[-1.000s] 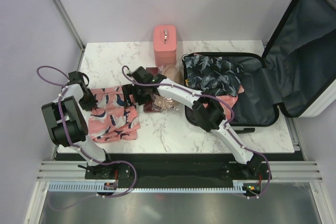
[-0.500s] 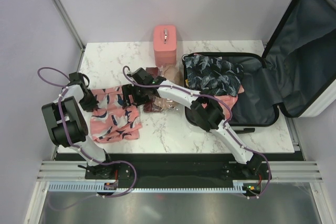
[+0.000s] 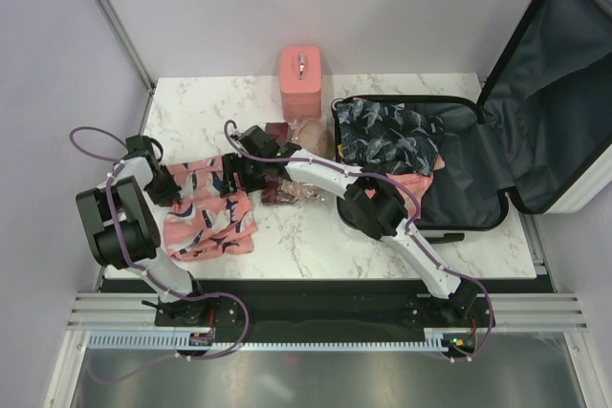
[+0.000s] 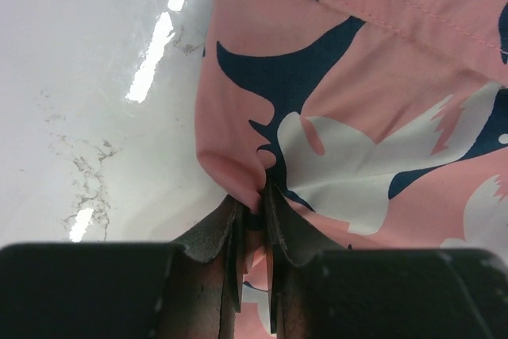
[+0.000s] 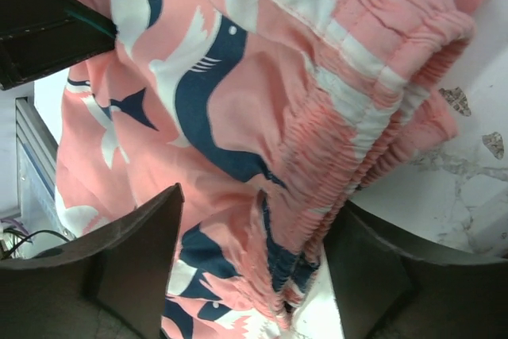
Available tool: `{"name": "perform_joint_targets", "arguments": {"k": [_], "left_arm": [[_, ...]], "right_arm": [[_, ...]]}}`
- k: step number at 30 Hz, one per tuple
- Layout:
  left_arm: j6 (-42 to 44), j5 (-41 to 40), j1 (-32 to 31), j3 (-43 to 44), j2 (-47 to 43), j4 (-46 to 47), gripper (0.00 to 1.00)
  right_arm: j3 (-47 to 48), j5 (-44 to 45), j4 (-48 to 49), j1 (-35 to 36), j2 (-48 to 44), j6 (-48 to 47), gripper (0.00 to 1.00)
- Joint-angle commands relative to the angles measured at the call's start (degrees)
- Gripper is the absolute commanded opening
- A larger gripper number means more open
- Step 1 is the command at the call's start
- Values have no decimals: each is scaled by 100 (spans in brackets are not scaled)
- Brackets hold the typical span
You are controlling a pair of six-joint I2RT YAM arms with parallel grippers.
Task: Pack the luggage
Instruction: Pick up the clothes at the center of the board.
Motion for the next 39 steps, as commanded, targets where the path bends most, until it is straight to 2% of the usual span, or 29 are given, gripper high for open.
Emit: {"name": "perform_joint_targets", "arguments": {"k": [1,3,6,9,10,12,13,15,18,19,32,39], "left_arm": [[-146,420,-1,-74,-133,85,20],[-146,412,-1,-83,-133,77,20],[-163,464,-1,-92,-133,85,20],[-163,465,-1,-92,-150,85,20],[-163,482,-1,-101,-167,85,20],[-172,517,-1,-101,-185,85,20],[-181,552,-1,-109,-203,77,19],[-207,605,-1,-110,-281,85,18],[-260,780,-10,-153,-457,103,12],[-303,859,-10,-171,-510,103,2],[-708,1765,-185,-531,-2327,199,2],[-1033,2020,-581,-523,-3050,130,2]], "right_arm": [[-23,-137,-146,184,463,198,74],[56,-163,-119,185,542,260,68],[153,-225,-119,211,612,321,52],[179,-269,-110,211,648,365,40],[179,-260,-110,211,648,374,31],[171,-234,-127,202,578,374,19],[162,-216,-119,185,551,374,8],[153,-242,-119,132,411,383,0],[-13,-252,-127,1,87,296,0],[-153,-234,-128,-43,-19,225,0],[-1007,126,-426,-369,-1495,-548,0],[-1077,284,-497,-395,-2006,-716,0]]}}
